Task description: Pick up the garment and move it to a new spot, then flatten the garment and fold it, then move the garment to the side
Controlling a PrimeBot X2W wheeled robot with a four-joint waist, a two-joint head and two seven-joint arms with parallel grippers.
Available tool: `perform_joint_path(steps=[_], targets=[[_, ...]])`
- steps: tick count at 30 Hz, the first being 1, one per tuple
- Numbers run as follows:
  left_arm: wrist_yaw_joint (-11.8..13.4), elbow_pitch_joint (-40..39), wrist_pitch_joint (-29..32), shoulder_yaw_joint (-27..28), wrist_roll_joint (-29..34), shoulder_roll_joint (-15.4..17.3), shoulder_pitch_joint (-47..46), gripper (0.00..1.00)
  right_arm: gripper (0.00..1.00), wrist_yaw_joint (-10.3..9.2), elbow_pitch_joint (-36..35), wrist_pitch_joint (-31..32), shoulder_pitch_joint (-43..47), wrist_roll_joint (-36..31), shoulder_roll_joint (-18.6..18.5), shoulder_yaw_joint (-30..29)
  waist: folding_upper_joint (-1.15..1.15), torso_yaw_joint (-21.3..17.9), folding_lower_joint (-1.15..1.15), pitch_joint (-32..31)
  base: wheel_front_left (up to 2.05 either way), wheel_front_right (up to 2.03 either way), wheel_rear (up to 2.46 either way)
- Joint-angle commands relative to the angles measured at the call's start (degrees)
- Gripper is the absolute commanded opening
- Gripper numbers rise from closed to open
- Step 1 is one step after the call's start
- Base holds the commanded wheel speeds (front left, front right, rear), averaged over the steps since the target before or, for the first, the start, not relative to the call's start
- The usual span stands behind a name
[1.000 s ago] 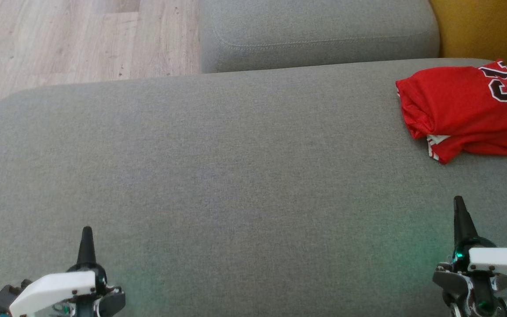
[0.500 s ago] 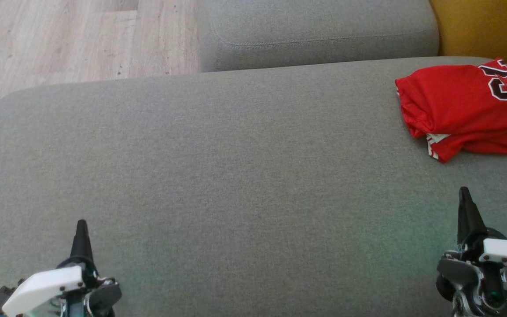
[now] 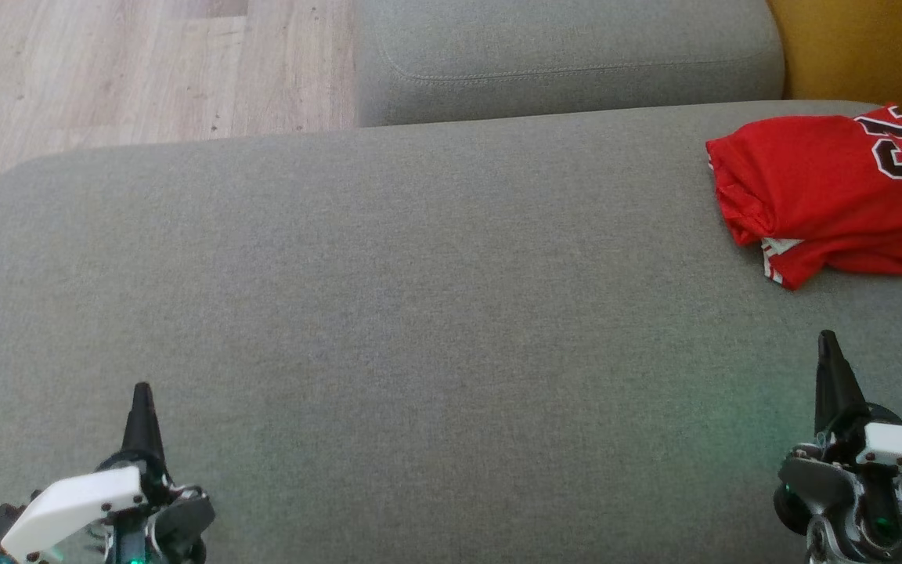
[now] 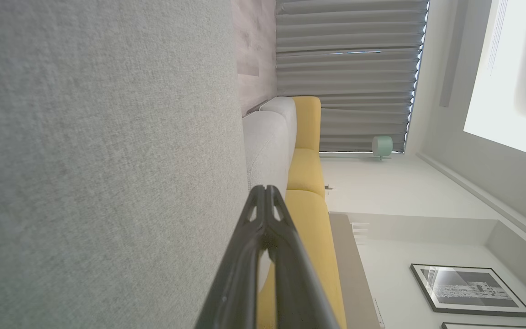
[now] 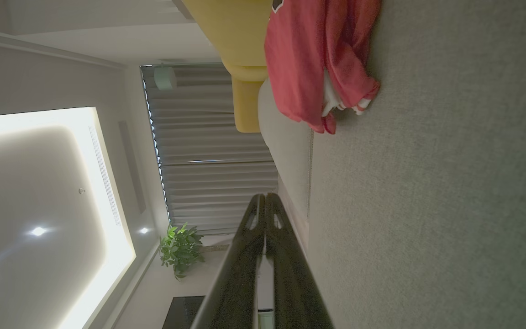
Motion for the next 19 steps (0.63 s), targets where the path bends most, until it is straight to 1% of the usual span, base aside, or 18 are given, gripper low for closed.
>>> perform_joint_path(steps=[1,19], targets=[[-0.40,-1.65,0.23,2.24,-0.14,0.29,-2.78,0.00,0.00,0.40,-1.84,0.39,-2.96,0.29,-0.98,0.93,0.00,0.00,-0.01,0.00,0.00,0.00,0.00],[-0.40,-1.65,0.30,2.33,-0.07,0.23,-2.79,0.00,0.00,0.40,-1.83,0.59,-2.98,0.08,-0.81,0.68,0.00,0.00,-0.01,0.00,0.00,0.00,0.00]])
